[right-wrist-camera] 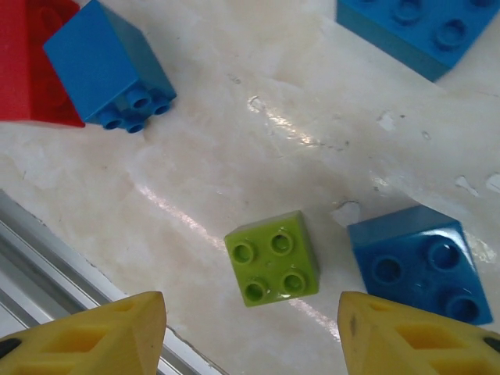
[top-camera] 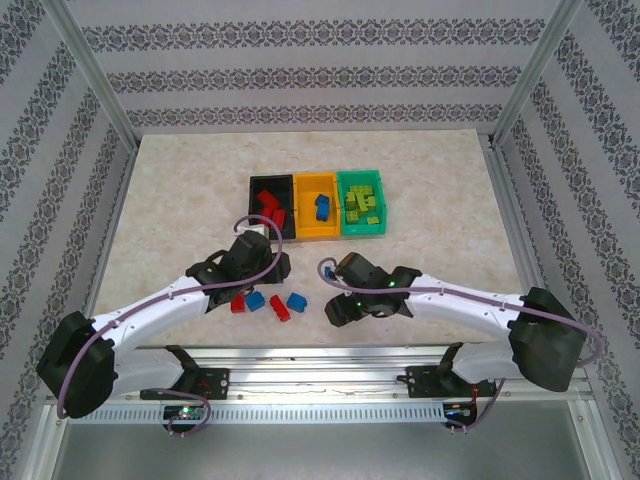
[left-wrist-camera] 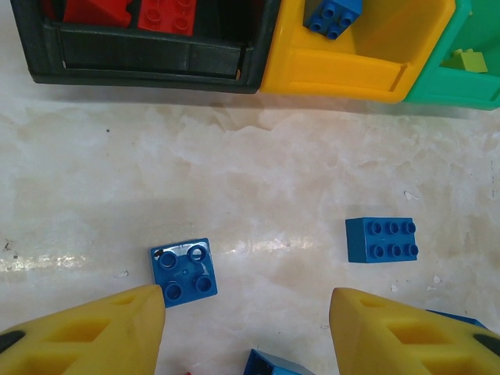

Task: Sort the legos into containers by color
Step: Pick up the lego from the bottom-center of the table.

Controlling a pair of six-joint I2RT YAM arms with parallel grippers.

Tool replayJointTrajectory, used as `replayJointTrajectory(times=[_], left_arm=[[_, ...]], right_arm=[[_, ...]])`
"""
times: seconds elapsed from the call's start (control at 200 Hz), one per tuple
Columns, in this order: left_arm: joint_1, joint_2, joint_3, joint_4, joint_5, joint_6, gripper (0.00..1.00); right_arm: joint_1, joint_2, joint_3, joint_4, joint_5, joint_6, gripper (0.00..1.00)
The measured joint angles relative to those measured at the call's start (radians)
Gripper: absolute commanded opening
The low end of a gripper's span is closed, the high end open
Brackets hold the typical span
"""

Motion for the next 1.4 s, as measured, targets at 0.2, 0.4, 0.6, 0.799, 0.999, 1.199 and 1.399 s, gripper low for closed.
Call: replayJointTrajectory(times=[0.2,0.4,0.6,0.799,0.999,1.199,1.399], left_arm=[[0.000,0.007,0.000,0.016,0.005,0.000,0.58],[0.000,0.017,-0.005,0.031,0.018,-0.004,0.58],[0.000,0.017,-0.006,0.032,0.019,-0.004,0.58],[0.000,0.017,-0.014,0.035,0.019,-0.007,0.58],[0.000,0.014,-0.016,0.034,0.019,-0.011,0.58],[0.000,0.000,-0.016,0.034,0.019,-0.011,0.58],[0.000,-0.001,-0.016,0.033,0.021,-0.011,0.58]], right_arm=[[0.094,0.033,0.043,-0.047,0.094,-0.027,0.61],[0.098,0.089,0.050,-0.056,0.131,-0.029,0.61],[0.111,0.161,0.074,-0.060,0.152,-0.033,0.61],[0.117,0.230,0.096,-0.059,0.187,-0.048,0.60],[0.123,0.285,0.108,-0.050,0.183,-0.065,0.40],[0.124,0.276,0.110,-0.043,0.189,-0.078,0.30],[0.099,0.172,0.141,-0.057,0.258,-0.156,0.31]])
